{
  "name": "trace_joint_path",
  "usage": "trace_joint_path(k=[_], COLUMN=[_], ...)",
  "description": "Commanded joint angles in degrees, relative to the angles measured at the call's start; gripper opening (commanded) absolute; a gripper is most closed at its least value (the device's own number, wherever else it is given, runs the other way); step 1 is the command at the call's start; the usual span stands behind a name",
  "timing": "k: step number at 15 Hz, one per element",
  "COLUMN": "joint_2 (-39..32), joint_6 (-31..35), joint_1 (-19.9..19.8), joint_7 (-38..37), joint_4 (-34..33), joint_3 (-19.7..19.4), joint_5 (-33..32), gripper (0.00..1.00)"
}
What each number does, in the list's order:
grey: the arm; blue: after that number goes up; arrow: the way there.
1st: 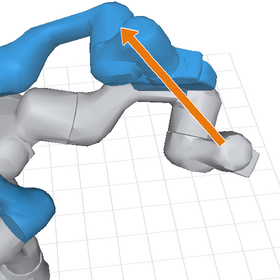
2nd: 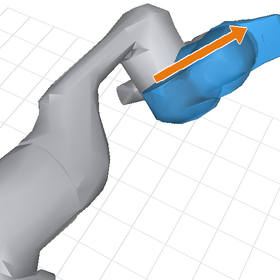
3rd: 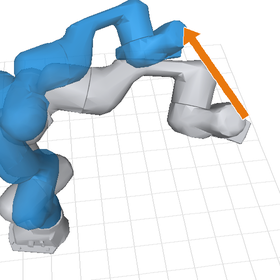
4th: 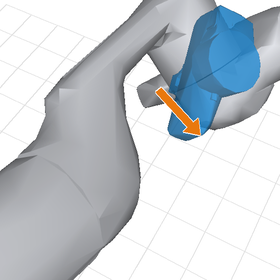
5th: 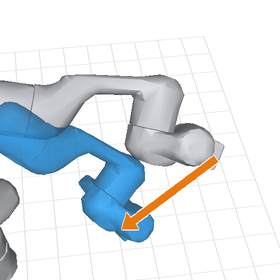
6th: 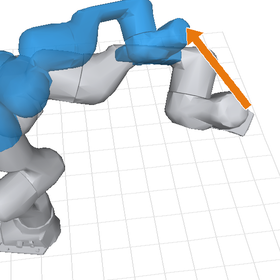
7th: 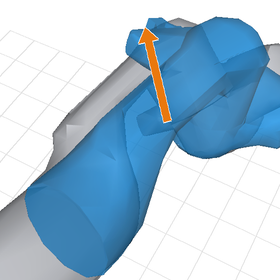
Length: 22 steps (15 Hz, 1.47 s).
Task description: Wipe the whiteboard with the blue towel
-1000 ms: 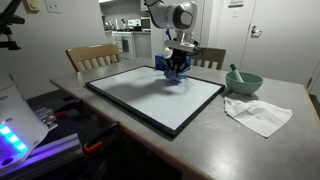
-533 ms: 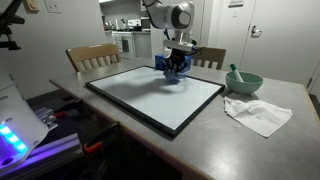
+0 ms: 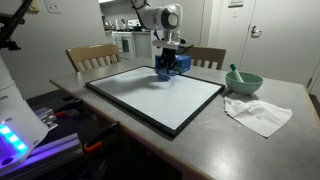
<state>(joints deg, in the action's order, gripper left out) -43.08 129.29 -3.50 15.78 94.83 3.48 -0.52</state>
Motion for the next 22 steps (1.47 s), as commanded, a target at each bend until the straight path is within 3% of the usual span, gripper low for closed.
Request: trace_joint_path(k=[1,10,14,15,18,19,22], joint_2=[-2.4,-3.7,-3.5,-0.6,-0.6,-0.5,-1.8], joint_6=[1.0,1.6,4.7,1.3,1.7,0.9,0.4], joint_1=[2.2,5.6,6.9,6.1,6.4,6.8,8.1], joint_7=[-2.3,-3.9,-4.4,-3.9,-3.9,-4.3,-5.8], joint_4=[-0.3,-1.5,-1.0,-0.5,-0.5,-0.6,-2.3], joint_3=[0.3,2.7,2.7,2.5,2.6,2.2,1.6], joint_5=[-0.4,0.7,-0.3,-0.1,-0.1,-0.7,-1.5], gripper=[0.04,0.04,0.04,0.16,0.16,0.04,0.04])
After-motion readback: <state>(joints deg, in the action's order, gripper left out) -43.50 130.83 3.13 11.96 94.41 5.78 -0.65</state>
